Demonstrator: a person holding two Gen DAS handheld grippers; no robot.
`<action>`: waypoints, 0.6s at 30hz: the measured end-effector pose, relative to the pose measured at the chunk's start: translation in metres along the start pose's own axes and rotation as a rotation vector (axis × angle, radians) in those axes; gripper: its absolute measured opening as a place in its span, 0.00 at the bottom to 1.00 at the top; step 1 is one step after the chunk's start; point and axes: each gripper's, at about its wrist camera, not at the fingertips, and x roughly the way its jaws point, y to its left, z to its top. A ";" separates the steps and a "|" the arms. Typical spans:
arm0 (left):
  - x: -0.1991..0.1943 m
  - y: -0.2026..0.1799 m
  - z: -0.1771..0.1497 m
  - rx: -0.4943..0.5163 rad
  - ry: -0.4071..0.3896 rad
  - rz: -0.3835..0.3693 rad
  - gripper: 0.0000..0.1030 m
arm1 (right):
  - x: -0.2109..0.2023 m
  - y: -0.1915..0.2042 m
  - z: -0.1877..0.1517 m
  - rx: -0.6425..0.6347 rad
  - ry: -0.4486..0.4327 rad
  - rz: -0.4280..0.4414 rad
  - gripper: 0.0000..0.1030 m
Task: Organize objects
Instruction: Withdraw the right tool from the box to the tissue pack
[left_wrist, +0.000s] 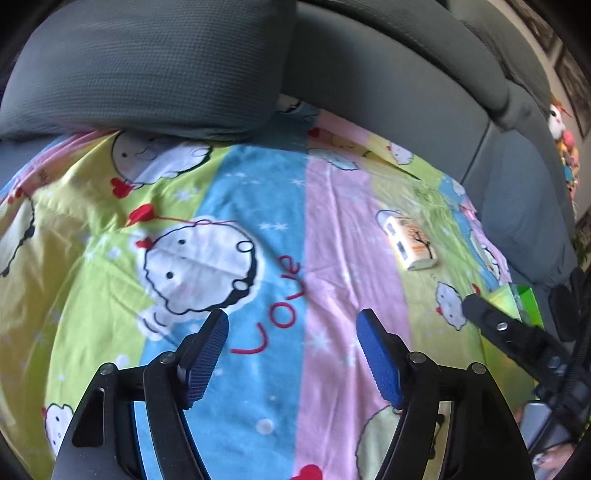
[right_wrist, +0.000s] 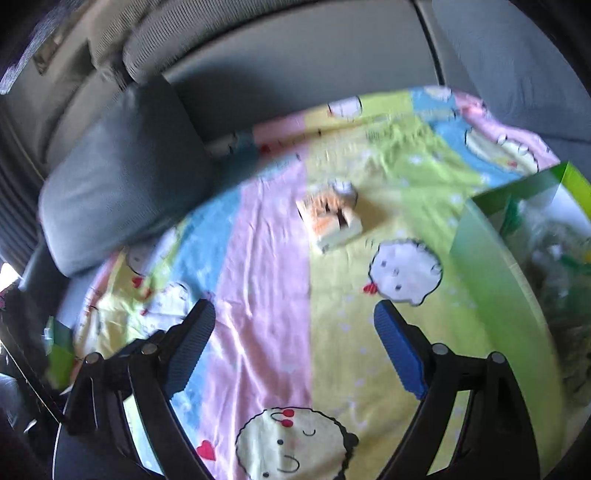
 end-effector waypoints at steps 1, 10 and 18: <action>0.001 0.003 0.000 -0.011 0.004 0.003 0.70 | 0.008 0.002 -0.001 -0.005 0.020 -0.018 0.85; 0.004 0.016 0.002 -0.049 0.022 0.012 0.70 | 0.061 0.003 0.017 -0.087 0.040 -0.177 0.85; 0.008 0.019 0.004 -0.047 0.034 0.016 0.70 | 0.112 -0.005 0.049 -0.070 0.038 -0.278 0.85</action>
